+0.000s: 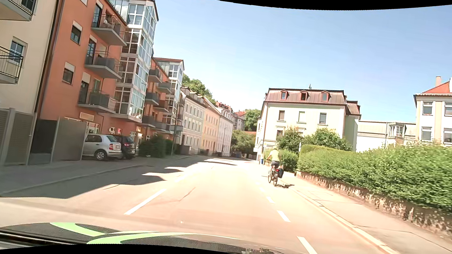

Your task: Follow the waypoints while adhering to traffic rules and regulations

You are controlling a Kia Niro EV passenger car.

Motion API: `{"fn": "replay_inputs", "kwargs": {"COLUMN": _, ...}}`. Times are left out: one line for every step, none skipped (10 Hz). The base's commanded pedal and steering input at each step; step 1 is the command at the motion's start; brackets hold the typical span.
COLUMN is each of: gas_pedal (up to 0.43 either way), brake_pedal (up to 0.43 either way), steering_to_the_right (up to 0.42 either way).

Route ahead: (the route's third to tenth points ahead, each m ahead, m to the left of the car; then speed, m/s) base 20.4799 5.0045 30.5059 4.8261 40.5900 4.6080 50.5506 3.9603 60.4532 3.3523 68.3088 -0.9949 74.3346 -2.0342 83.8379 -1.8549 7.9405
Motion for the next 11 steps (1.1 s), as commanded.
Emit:
{"fn": "replay_inputs", "kwargs": {"gas_pedal": 0.189, "brake_pedal": 0.0, "steering_to_the_right": -0.008}}
{"fn": "replay_inputs", "kwargs": {"gas_pedal": 0.189, "brake_pedal": 0.0, "steering_to_the_right": -0.009}}
{"fn": "replay_inputs", "kwargs": {"gas_pedal": 0.189, "brake_pedal": 0.0, "steering_to_the_right": -0.01}}
{"fn": "replay_inputs", "kwargs": {"gas_pedal": 0.189, "brake_pedal": 0.0, "steering_to_the_right": -0.011}}
{"fn": "replay_inputs", "kwargs": {"gas_pedal": 0.189, "brake_pedal": 0.0, "steering_to_the_right": -0.01}}
{"fn": "replay_inputs", "kwargs": {"gas_pedal": 0.197, "brake_pedal": 0.0, "steering_to_the_right": -0.011}}
{"fn": "replay_inputs", "kwargs": {"gas_pedal": 0.22, "brake_pedal": 0.0, "steering_to_the_right": -0.01}}
{"fn": "replay_inputs", "kwargs": {"gas_pedal": 0.228, "brake_pedal": 0.0, "steering_to_the_right": -0.011}}
{"fn": "replay_inputs", "kwargs": {"gas_pedal": 0.228, "brake_pedal": 0.0, "steering_to_the_right": -0.011}}
{"fn": "replay_inputs", "kwargs": {"gas_pedal": 0.228, "brake_pedal": 0.0, "steering_to_the_right": -0.009}}
{"fn": "replay_inputs", "kwargs": {"gas_pedal": 0.228, "brake_pedal": 0.0, "steering_to_the_right": -0.005}}
